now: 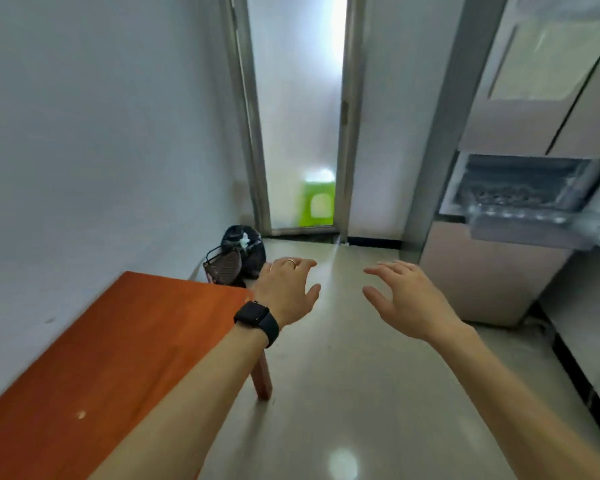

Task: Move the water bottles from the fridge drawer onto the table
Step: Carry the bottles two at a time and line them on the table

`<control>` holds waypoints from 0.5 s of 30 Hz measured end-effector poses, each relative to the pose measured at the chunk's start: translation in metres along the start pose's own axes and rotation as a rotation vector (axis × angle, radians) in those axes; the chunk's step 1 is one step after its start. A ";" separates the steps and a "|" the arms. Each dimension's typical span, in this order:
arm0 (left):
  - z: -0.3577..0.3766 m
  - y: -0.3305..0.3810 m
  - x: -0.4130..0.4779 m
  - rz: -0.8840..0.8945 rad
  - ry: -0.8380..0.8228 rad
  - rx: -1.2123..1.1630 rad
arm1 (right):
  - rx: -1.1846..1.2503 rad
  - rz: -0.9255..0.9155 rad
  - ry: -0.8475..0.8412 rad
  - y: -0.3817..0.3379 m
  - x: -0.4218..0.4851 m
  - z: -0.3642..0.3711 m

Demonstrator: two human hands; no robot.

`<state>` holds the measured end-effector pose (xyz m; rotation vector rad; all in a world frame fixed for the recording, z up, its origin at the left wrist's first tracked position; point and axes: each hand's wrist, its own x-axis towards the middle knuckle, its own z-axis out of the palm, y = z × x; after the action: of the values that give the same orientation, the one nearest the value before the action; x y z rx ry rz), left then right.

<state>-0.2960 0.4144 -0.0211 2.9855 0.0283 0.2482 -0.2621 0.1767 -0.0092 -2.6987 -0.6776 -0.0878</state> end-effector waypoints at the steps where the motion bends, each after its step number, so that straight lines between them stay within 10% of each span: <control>1: 0.001 0.023 0.016 0.033 0.006 -0.002 | 0.004 0.034 0.020 0.023 -0.005 -0.011; 15: 0.059 0.224 0.223 0.384 0.011 -0.073 | 0.020 0.376 0.196 0.264 0.015 -0.079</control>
<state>-0.0650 0.1910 -0.0095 2.8928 -0.5436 0.2987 -0.1232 -0.0612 -0.0191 -2.6998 -0.1085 -0.2430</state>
